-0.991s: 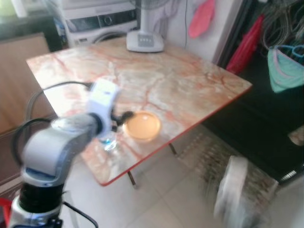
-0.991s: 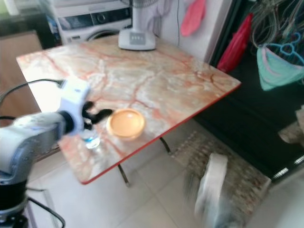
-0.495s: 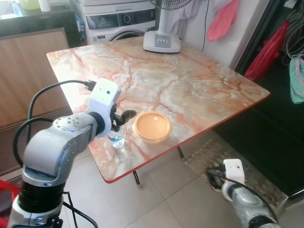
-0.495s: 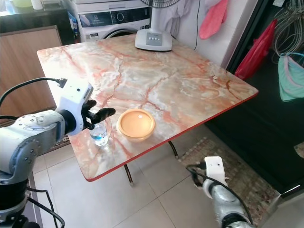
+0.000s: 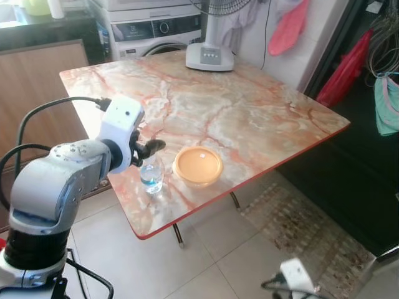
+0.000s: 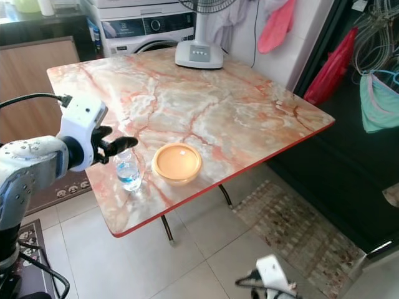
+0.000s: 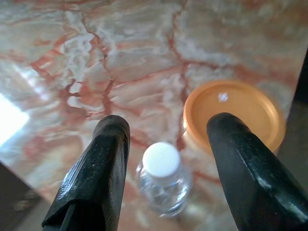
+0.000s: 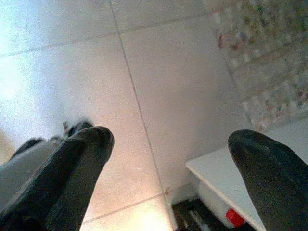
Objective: Restocking fridge
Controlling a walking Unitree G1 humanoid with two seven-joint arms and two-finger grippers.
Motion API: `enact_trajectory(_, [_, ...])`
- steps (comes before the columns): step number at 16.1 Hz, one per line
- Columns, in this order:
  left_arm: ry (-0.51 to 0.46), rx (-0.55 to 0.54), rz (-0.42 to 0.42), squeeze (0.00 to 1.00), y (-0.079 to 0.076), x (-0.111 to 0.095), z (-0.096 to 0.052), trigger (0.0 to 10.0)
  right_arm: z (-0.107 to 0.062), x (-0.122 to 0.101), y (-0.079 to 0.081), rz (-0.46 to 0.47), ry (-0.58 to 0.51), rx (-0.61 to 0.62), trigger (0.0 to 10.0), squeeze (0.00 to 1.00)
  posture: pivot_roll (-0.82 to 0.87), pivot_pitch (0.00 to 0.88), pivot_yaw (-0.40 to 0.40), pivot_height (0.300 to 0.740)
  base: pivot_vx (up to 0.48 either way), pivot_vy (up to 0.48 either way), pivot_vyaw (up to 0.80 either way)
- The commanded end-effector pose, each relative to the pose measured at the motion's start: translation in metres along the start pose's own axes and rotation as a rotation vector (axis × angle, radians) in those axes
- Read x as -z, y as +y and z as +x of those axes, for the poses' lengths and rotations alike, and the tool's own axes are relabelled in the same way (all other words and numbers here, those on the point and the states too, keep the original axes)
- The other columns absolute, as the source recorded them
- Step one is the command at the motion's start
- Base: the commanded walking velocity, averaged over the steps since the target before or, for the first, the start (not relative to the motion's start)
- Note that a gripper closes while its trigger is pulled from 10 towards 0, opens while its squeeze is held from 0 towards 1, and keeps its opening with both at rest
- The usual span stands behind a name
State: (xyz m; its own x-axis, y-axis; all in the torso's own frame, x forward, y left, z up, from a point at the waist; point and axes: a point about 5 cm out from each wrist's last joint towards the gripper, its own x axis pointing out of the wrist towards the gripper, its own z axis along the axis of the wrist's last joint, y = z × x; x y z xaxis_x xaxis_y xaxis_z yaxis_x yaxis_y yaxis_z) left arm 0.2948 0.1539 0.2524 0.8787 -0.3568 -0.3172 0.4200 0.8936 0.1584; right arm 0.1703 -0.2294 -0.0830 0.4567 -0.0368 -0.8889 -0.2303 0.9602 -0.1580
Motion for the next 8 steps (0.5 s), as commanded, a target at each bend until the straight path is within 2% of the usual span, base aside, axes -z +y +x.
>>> enact_trajectory(1, [-0.043, 0.018, -0.039, 0.00, 0.002, -0.007, 0.002, 10.0, -0.001, 0.004, -0.002, 0.008, 0.013, 0.016, 10.0, 0.00, 0.18, 0.000, -0.085, 0.740, 0.000, 0.000, 0.00])
enact_trajectory(2, [-0.062, 0.030, -0.082, 0.00, 0.005, -0.006, 0.006, 10.0, -0.001, 0.007, 0.000, 0.004, 0.021, 0.013, 10.0, 0.00, 0.18, 0.000, -0.086, 0.740, 0.000, 0.000, 0.00])
enact_trajectory(4, [-0.032, -0.052, -0.076, 0.00, 0.022, -0.003, 0.011, 10.0, -0.001, 0.013, 0.003, 0.025, 0.026, -0.005, 10.0, 0.00, 0.17, 0.000, -0.087, 0.740, 0.000, 0.000, 0.00])
enact_trajectory(8, [-0.042, -0.040, -0.101, 0.00, 0.030, -0.008, 0.016, 10.0, -0.003, 0.024, 0.003, 0.037, 0.046, -0.005, 10.0, 0.00, 0.17, 0.000, -0.085, 0.740, 0.000, 0.000, 0.00])
